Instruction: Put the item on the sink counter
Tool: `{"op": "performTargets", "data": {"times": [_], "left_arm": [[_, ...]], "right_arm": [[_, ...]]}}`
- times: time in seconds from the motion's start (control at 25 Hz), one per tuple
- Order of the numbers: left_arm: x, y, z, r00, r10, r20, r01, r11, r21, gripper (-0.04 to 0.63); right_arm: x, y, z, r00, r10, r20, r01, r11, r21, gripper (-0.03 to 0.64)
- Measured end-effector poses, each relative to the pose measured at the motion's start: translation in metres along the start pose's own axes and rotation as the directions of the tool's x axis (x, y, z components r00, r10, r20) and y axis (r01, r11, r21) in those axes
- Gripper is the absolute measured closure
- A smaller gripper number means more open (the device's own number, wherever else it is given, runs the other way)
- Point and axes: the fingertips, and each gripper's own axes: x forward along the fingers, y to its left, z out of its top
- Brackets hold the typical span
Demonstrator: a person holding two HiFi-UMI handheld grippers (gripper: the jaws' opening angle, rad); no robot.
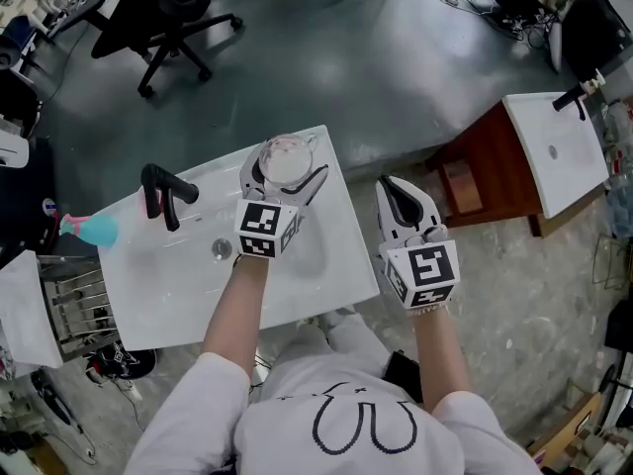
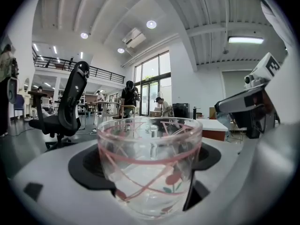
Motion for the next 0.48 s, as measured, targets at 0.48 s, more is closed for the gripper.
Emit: {"op": "performTargets", "data": {"times": [0.48], "left_arm": [[0.04,0.015,-0.04,0.997,0.056,-0.058,-0.057,0.998,-0.005,0.115]], "right_arm": [[0.015,-0.01,-0.024,0.999,0.012,-0.039,-0.012,1.0,0.001,0.588]]}}
